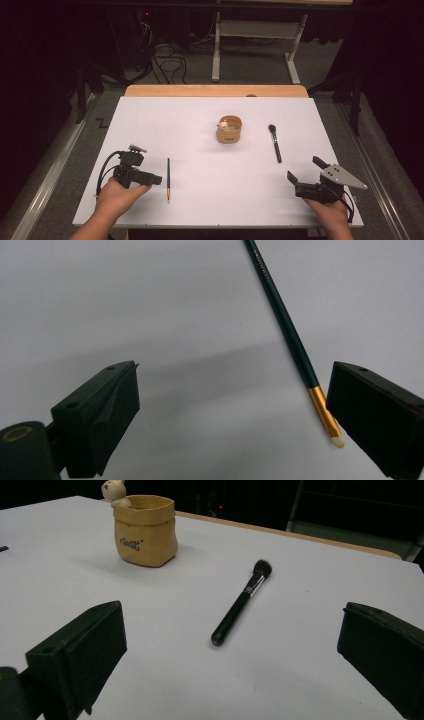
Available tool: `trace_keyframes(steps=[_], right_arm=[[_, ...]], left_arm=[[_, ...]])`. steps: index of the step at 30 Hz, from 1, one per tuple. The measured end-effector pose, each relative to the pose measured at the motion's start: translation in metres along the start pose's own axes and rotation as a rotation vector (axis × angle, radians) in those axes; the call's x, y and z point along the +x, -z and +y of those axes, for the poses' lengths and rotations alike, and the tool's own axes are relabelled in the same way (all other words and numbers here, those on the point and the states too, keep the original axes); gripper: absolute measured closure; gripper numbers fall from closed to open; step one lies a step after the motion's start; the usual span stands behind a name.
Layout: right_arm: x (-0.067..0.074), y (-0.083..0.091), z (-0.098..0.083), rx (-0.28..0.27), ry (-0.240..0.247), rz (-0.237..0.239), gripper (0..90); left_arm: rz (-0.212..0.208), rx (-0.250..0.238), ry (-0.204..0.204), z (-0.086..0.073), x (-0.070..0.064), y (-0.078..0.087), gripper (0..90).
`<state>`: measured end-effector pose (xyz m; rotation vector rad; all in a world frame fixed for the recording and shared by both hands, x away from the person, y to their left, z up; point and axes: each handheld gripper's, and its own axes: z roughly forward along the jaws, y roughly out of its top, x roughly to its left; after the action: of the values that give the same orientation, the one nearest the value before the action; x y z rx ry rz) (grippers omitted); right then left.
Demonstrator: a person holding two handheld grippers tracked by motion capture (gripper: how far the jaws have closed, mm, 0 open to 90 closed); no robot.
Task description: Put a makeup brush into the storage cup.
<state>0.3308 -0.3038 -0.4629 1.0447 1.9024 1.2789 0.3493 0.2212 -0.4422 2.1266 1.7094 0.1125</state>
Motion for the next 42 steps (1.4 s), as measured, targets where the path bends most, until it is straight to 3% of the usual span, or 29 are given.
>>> trace_keyframes(steps=[13,33,42], right_arm=[[-0.001,-0.001,0.0,-0.005,-0.002,0.005,0.2],[-0.001,0.0,0.0,-0.012,-0.01,0.008,0.2],[0.0,0.0,0.001,-0.013,-0.011,0.011,0.2]], left_arm=[[-0.004,0.028,-0.011,0.005,-0.014,-0.009,8.5],[-0.019,0.032,-0.017,0.012,-0.037,-0.024,13.1],[-0.017,0.036,-0.016,0.013,-0.04,-0.027,15.2]])
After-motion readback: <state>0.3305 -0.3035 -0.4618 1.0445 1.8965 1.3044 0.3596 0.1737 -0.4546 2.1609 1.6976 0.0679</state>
